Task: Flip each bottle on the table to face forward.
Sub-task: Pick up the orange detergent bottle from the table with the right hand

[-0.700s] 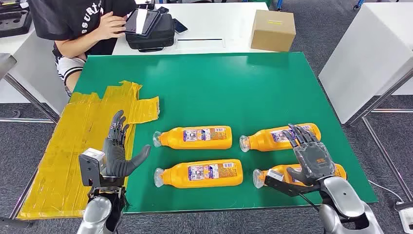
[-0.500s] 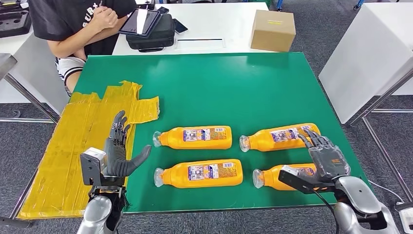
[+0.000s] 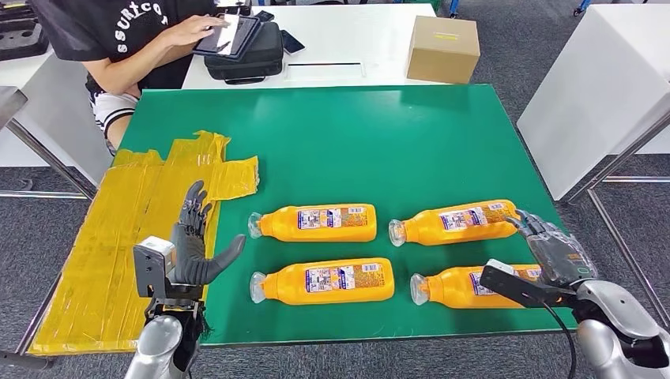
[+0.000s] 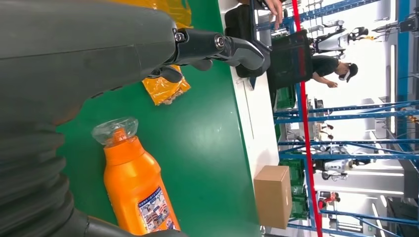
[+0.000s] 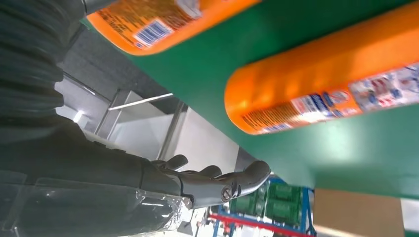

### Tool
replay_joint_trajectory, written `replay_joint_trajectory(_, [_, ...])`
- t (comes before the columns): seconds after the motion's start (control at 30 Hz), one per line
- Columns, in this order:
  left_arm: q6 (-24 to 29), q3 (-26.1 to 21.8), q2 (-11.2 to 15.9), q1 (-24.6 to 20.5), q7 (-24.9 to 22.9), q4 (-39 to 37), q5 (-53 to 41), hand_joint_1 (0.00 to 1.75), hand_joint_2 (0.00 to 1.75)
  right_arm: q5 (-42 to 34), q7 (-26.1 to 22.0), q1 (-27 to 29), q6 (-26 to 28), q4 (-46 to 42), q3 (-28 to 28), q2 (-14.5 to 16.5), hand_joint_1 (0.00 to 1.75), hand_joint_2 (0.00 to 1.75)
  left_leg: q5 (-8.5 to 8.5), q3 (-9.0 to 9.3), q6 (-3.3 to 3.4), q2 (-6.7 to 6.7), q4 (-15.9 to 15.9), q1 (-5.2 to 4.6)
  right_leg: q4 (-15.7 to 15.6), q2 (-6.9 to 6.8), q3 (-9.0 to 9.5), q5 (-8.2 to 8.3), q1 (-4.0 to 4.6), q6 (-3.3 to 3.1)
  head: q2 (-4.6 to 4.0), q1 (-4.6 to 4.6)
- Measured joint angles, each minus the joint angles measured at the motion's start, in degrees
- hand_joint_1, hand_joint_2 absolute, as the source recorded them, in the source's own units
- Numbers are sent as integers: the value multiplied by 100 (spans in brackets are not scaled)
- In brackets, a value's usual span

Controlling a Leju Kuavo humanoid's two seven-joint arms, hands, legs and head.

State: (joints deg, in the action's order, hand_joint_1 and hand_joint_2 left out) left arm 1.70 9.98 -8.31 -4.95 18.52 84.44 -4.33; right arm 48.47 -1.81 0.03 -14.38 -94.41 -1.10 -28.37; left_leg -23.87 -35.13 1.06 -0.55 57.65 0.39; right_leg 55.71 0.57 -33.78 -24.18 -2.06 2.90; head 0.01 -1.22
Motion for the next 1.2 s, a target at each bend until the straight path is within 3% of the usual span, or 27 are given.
replay_joint_trajectory(0.4, [-1,-6,0,-71,17,-167,9,0,175,-216,24,6,-239,95,-18,-431,0,175,0,0,0,1,0,1,0,0,0,0,1,0,0,-1])
replay_joint_trajectory(1.2, [-40,-1,0,-385,66,-505,81,0,175,-274,97,43,-362,370,218,-732,0,175,0,4,1,2,1,0,-1,2,3,1,0,1,-1,-1])
